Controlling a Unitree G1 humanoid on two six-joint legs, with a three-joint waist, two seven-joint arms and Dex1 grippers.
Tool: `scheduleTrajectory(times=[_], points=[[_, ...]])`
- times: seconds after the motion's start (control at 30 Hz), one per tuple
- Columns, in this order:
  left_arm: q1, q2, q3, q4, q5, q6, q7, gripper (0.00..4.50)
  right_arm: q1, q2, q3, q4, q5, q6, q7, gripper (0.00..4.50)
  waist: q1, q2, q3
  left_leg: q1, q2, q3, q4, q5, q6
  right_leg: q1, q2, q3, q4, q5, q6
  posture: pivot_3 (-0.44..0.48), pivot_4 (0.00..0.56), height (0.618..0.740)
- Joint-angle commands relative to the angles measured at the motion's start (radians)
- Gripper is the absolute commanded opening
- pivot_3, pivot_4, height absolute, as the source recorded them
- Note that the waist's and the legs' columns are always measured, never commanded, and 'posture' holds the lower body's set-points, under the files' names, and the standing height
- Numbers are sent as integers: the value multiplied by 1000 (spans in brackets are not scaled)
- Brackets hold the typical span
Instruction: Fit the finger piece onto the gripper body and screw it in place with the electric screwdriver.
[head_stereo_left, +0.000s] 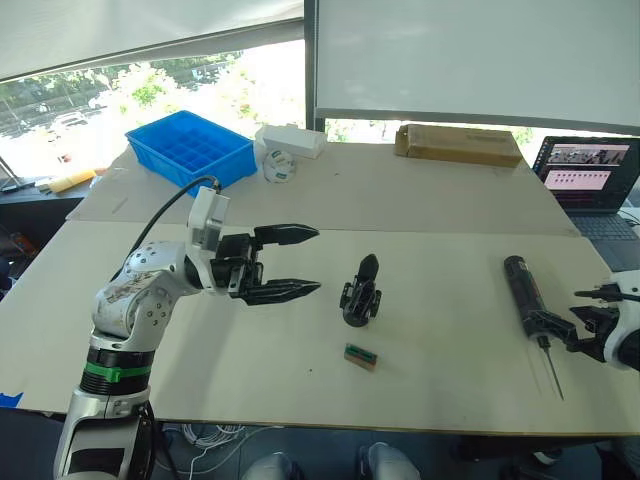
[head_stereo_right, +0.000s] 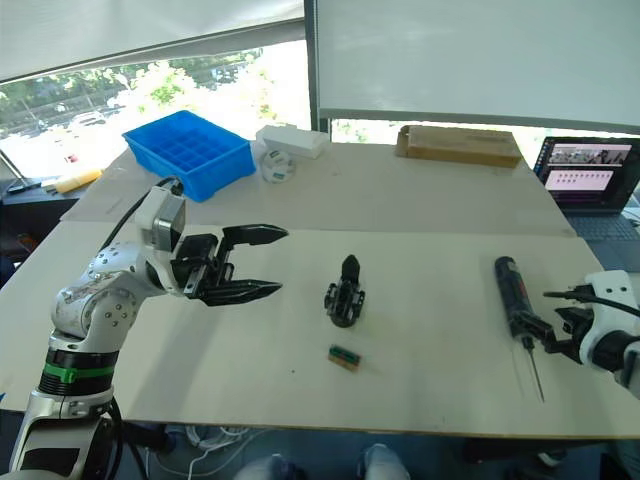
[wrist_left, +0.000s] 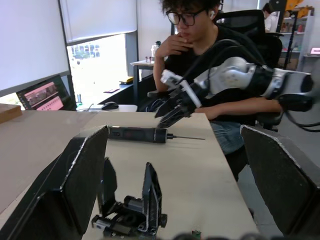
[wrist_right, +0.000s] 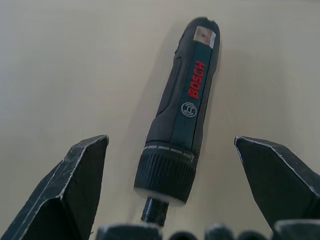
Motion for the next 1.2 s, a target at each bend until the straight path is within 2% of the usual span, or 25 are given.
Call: scheduleTrajectory(times=[0.03,0.2,0.33,0.37,0.47,0.6,0.7,0.8,0.9,1.0,1.2], points=[[-3,13,0,-48,-22,11,-6,4436,-67,-32,56,96,-46,-20,45,4500,2,0,0,0,0,0,0,0,0,0,0,-1,0,0,0,0,150,740],[4,15,-6,-67,-26,26,-1,4436,-151,-28,143,200,-79,-21,120,4500,-1,0,0,0,0,1,0,1,-1,0,1,-2,0,-1,2,0,150,740],[17,23,-15,-74,-27,32,-12,4500,-197,-10,159,275,-118,-105,128,3332,-6,0,0,1,0,2,0,1,-1,1,1,-1,0,-3,7,0,150,740],[19,24,-16,-75,-27,32,-14,4500,-201,-8,157,283,-121,-118,132,2849,-6,0,0,2,0,2,0,1,-1,1,1,-1,0,-4,8,0,150,740],[28,30,-16,-77,-26,33,-18,4500,-170,-5,113,246,-114,-175,138,2000,-8,0,0,2,0,3,0,1,-1,1,1,-1,0,-3,7,0,150,740],[38,41,-14,-73,-21,29,-30,4500,-96,-8,30,111,-65,-197,165,1978,-4,2,1,2,0,3,0,1,-1,0,1,-1,0,-3,7,0,150,740],[51,58,-12,-69,-11,6,-66,4500,15,-15,-64,-134,3,-96,171,1978,-3,10,4,1,0,3,-1,1,-1,0,0,0,0,-3,7,0,150,740],[47,66,-3,-81,-32,30,-61,4500,145,-1,-158,-401,92,43,166,1978,0,12,5,2,1,2,-1,1,-2,-1,1,0,1,-4,7,0,150,740],[58,77,-6,-58,-15,20,-78,4500,288,17,-158,-591,89,69,169,1978,4,11,5,2,2,2,-1,2,-3,0,2,0,1,-4,7,0,150,740],[68,71,-7,-23,-2,8,-80,4500,343,37,-86,-653,33,17,135,1978,9,10,6,2,2,2,-2,2,-3,0,2,0,0,-4,7,0,150,740],[107,85,-19,6,52,-64,-113,4500,305,106,11,-620,-21,-22,73,1978,8,9,7,2,1,3,-1,1,-3,-1,1,1,0,-3,7,0,150,740]])
